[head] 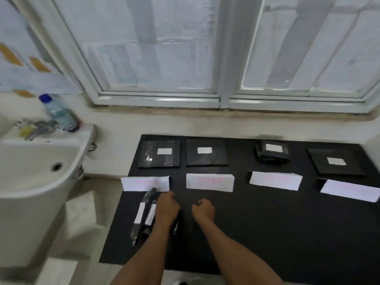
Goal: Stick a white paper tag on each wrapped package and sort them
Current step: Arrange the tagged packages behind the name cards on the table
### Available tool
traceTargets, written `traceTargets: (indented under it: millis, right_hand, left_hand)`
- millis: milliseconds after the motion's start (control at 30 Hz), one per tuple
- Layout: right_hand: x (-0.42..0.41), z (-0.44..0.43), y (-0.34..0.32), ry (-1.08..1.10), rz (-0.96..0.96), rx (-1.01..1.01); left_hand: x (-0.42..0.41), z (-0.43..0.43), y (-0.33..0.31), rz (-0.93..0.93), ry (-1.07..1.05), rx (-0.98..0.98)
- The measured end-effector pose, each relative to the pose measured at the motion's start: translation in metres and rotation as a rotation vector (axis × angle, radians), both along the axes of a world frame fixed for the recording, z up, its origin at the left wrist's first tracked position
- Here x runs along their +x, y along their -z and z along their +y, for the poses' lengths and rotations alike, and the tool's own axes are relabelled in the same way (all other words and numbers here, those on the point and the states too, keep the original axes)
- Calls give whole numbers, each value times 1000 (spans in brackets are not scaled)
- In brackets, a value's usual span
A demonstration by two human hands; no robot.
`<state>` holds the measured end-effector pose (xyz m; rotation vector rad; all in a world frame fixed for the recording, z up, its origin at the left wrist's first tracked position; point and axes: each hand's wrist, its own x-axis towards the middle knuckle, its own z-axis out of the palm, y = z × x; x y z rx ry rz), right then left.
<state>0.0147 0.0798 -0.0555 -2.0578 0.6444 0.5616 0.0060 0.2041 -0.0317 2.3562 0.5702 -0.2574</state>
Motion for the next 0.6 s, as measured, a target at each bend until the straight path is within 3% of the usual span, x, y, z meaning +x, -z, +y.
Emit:
traceTargets:
  millis: [100,300,600]
  right_hand:
    - [-21,25,11,-25,53,44]
    - [-39,57,21,-45,39,187]
    - [-26,19,10,-13,-66,349]
  left_hand:
    - [-25,9,11,26,-66,8]
    - [-41,13,8,39,-241,-170]
    - [-30,33,25,189,-433,-604]
